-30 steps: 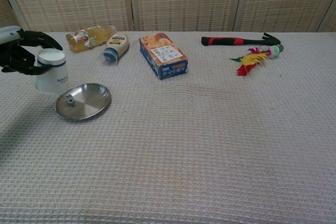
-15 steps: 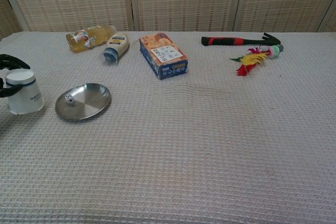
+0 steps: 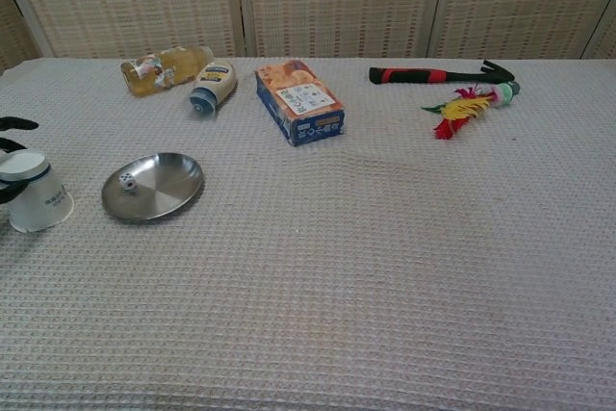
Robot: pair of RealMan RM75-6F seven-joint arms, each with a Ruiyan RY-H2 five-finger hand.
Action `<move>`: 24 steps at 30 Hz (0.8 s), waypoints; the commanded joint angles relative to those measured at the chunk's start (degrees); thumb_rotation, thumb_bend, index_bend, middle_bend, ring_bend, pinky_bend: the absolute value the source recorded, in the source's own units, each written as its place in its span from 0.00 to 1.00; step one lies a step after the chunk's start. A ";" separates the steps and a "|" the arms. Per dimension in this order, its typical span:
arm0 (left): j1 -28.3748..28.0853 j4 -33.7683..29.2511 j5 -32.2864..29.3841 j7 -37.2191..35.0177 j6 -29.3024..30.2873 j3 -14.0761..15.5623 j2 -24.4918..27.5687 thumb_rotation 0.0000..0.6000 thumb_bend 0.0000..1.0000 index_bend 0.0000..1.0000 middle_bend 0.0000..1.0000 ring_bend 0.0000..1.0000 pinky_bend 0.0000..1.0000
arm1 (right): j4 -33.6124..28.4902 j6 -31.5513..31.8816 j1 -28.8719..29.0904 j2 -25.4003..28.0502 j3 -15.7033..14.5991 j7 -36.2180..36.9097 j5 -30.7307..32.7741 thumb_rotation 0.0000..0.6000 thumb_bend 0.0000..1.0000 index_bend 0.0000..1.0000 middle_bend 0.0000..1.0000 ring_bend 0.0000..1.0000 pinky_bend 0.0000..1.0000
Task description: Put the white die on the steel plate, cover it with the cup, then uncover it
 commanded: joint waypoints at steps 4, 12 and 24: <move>1.06 0.17 1.46 3.28 1.80 0.76 2.69 1.00 0.36 0.00 0.00 0.62 0.85 | 0.26 0.21 -0.18 -0.51 0.43 -1.39 0.85 1.00 0.18 0.00 0.00 0.00 0.00; 6.65 -10.39 4.50 8.14 10.79 2.73 11.69 1.00 0.34 0.00 0.00 0.36 0.64 | -0.32 0.66 -0.38 -0.09 0.26 -1.07 0.35 1.00 0.18 0.00 0.00 0.00 0.00; 13.55 -17.40 13.43 18.70 25.23 6.31 15.68 1.00 0.34 0.00 0.00 0.00 0.06 | 2.05 3.98 -0.95 -1.49 0.65 -0.26 -2.44 1.00 0.18 0.00 0.00 0.00 0.00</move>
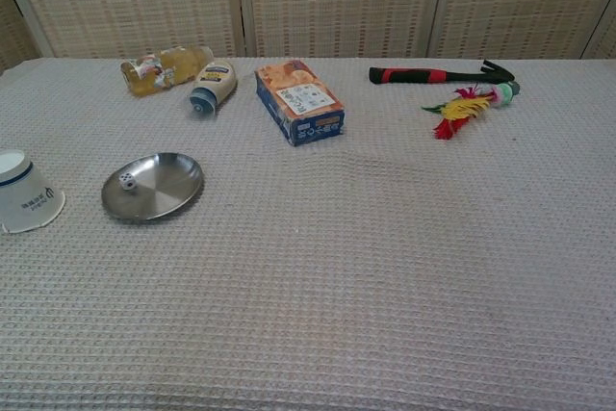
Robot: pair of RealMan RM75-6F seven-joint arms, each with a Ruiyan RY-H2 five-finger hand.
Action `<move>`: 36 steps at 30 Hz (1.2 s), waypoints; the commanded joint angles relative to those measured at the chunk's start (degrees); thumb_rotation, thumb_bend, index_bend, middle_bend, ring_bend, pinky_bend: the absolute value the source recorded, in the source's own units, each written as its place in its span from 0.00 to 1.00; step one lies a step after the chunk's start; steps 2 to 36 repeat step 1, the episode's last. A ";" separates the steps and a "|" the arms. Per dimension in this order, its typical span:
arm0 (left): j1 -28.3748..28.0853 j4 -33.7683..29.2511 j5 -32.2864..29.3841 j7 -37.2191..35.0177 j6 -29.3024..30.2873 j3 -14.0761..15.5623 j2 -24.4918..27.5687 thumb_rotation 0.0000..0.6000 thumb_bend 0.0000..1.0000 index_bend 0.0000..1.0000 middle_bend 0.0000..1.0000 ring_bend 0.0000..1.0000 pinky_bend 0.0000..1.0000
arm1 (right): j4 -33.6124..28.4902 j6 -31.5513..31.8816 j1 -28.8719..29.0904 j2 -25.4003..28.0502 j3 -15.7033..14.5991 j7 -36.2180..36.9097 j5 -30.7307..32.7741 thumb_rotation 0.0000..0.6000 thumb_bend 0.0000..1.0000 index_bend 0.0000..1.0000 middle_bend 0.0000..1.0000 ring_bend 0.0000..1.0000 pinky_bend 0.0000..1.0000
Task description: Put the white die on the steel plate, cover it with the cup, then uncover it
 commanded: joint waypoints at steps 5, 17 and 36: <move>0.83 -0.96 0.96 1.43 1.02 0.45 0.54 1.00 0.34 0.00 0.00 0.00 0.05 | -0.01 0.59 -0.24 0.05 -0.18 0.18 -0.60 1.00 0.18 0.00 0.00 0.00 0.00; 0.83 -0.96 0.96 1.43 1.02 0.45 0.54 1.00 0.34 0.00 0.00 0.00 0.05 | -0.01 0.59 -0.24 0.05 -0.18 0.18 -0.60 1.00 0.18 0.00 0.00 0.00 0.00; 0.83 -0.96 0.96 1.43 1.02 0.45 0.54 1.00 0.34 0.00 0.00 0.00 0.05 | -0.01 0.59 -0.24 0.05 -0.18 0.18 -0.60 1.00 0.18 0.00 0.00 0.00 0.00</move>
